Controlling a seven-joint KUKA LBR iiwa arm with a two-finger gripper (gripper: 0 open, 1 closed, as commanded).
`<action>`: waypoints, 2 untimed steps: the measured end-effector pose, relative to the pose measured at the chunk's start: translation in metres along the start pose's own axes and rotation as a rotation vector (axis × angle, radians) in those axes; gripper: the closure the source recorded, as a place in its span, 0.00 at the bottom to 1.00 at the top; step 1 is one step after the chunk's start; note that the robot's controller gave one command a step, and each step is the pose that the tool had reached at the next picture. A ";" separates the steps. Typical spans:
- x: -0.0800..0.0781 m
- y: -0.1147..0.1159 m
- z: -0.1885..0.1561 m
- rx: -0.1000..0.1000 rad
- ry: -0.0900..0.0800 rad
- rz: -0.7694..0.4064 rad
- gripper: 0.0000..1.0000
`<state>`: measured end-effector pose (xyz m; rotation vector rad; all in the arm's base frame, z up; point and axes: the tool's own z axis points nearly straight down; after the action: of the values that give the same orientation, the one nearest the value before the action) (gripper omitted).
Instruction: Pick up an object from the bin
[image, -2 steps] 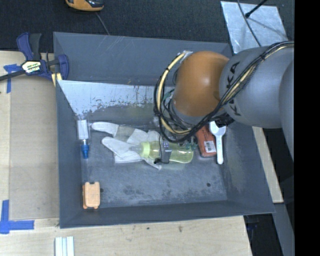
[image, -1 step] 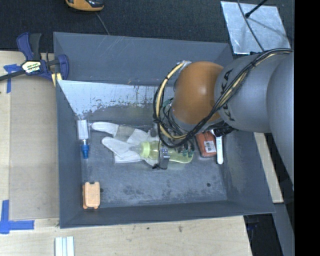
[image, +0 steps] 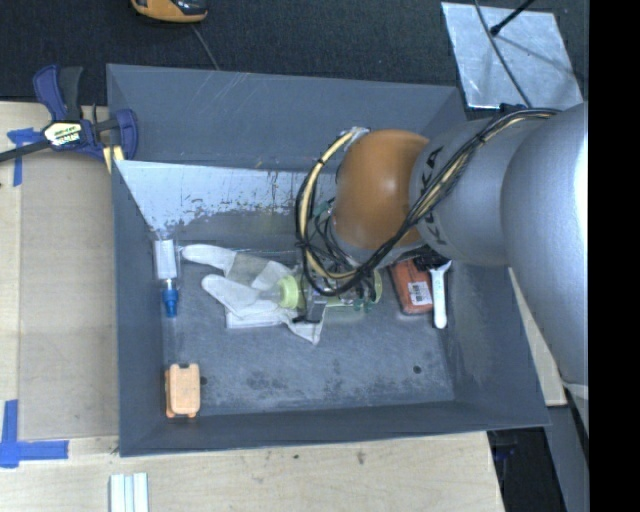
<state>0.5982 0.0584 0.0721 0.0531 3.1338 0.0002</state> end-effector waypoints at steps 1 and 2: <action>0.000 0.000 0.000 0.000 0.000 0.000 1.00; 0.000 0.000 -0.001 0.000 0.000 0.001 1.00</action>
Offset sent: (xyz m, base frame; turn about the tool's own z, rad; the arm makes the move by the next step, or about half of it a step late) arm 0.0117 -0.0037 0.1694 0.0505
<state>0.5980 0.0584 0.0727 0.0539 3.1339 0.0003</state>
